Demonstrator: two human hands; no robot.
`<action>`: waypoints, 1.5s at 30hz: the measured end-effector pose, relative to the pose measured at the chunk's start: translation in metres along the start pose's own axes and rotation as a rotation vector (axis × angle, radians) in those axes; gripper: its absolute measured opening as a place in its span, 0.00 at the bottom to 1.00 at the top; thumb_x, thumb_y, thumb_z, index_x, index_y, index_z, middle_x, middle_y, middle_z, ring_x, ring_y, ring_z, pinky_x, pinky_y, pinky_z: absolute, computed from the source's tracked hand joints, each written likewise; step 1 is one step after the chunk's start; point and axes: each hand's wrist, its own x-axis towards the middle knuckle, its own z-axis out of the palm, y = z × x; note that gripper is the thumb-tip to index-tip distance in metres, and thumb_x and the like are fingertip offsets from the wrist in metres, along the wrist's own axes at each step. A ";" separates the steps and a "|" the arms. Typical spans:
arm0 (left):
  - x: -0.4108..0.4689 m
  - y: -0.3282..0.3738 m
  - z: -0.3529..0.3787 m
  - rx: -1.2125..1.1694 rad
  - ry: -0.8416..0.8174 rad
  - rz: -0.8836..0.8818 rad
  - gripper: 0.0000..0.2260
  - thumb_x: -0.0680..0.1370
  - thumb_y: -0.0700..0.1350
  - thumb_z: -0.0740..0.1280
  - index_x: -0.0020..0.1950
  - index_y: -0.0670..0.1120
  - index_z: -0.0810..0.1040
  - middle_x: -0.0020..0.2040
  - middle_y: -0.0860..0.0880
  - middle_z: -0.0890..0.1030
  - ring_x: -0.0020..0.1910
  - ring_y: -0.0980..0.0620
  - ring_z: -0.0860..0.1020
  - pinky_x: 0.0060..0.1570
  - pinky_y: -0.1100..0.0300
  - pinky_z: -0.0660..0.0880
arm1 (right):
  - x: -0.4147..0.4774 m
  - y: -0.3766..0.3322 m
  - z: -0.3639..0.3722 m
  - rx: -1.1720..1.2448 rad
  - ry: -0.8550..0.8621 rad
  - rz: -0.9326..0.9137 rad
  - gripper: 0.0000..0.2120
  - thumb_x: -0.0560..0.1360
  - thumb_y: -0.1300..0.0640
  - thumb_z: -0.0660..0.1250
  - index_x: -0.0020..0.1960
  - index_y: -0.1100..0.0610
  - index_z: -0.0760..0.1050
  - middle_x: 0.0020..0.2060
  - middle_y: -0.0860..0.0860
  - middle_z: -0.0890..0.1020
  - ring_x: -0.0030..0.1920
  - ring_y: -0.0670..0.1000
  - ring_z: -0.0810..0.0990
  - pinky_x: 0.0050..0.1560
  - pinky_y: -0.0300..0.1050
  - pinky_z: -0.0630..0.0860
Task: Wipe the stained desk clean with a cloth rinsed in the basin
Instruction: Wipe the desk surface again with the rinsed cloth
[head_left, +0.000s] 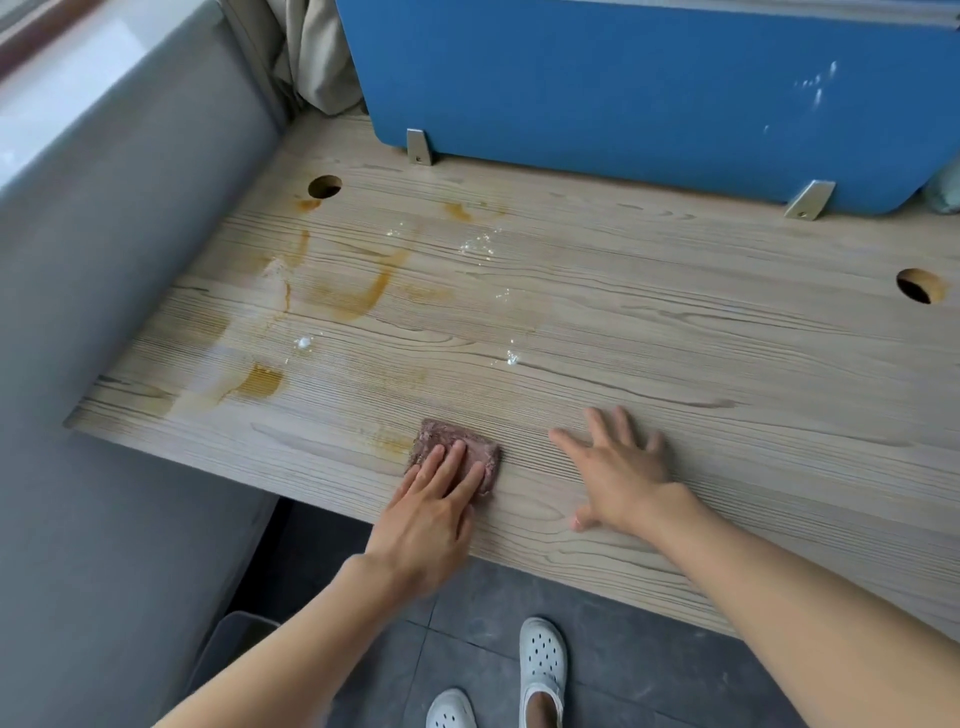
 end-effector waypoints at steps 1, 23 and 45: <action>0.005 -0.001 -0.003 -0.010 0.009 -0.041 0.29 0.80 0.58 0.40 0.82 0.55 0.45 0.81 0.52 0.39 0.79 0.50 0.36 0.78 0.53 0.40 | 0.004 0.000 -0.004 0.032 0.004 0.004 0.52 0.70 0.41 0.76 0.79 0.38 0.42 0.80 0.52 0.35 0.79 0.64 0.36 0.72 0.75 0.53; 0.032 0.025 -0.022 -0.072 -0.040 -0.159 0.26 0.85 0.56 0.45 0.82 0.54 0.42 0.80 0.52 0.35 0.78 0.48 0.33 0.79 0.49 0.39 | 0.022 -0.004 -0.011 -0.006 -0.004 0.033 0.57 0.71 0.41 0.74 0.77 0.38 0.30 0.78 0.55 0.29 0.77 0.69 0.35 0.68 0.79 0.57; 0.064 0.029 -0.036 -0.034 -0.057 -0.065 0.27 0.84 0.55 0.46 0.82 0.52 0.43 0.81 0.51 0.37 0.79 0.49 0.33 0.78 0.49 0.39 | 0.036 0.014 -0.041 0.075 0.015 0.020 0.50 0.70 0.40 0.75 0.79 0.39 0.43 0.80 0.52 0.40 0.78 0.66 0.43 0.70 0.74 0.58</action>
